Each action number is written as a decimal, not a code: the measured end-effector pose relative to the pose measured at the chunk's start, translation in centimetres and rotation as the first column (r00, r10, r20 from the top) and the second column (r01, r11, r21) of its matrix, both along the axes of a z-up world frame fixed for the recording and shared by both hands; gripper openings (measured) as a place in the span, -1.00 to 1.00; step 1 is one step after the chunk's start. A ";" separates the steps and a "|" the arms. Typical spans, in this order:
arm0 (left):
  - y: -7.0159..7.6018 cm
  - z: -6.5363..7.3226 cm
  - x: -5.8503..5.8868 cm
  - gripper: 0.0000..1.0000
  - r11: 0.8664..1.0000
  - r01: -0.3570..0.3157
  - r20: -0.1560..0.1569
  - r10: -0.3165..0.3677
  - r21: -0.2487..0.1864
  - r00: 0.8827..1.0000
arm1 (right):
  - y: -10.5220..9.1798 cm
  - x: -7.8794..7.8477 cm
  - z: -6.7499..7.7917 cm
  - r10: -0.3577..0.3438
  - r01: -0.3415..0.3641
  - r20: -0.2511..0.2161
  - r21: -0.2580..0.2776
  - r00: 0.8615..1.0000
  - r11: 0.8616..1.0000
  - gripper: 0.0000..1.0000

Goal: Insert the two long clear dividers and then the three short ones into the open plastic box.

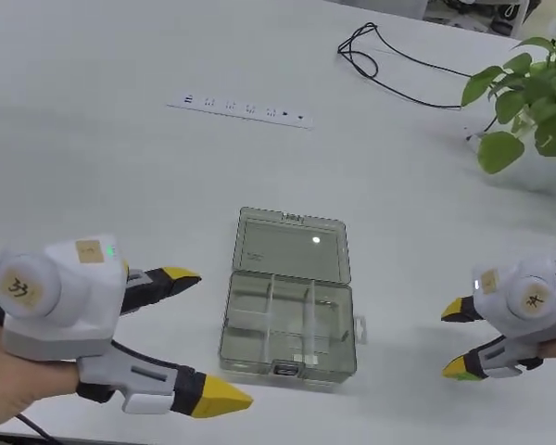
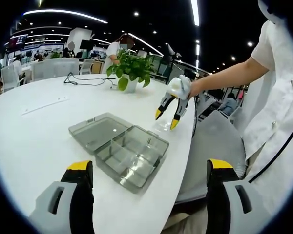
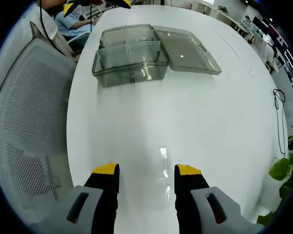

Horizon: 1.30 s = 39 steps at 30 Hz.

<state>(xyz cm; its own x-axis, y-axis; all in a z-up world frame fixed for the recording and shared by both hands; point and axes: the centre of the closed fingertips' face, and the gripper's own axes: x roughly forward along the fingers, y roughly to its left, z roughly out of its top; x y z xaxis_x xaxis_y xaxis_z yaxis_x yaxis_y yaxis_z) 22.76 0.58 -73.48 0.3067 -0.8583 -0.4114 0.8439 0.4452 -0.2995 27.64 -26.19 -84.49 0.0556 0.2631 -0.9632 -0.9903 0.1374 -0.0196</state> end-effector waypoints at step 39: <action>0.0 0.0 0.1 0.94 1.000 0.000 0.000 0.000 -0.001 1.000 | -0.2 -0.2 -0.9 0.043 -0.044 -0.004 -0.054 0.999 0.998 -0.35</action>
<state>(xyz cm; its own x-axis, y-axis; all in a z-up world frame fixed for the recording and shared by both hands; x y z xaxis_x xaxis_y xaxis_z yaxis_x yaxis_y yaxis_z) 22.82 0.59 -73.51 0.3069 -0.8584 -0.4110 0.8435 0.4453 -0.3002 27.43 -26.40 -85.34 0.0420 0.2129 -0.9762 -0.9954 0.0929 -0.0226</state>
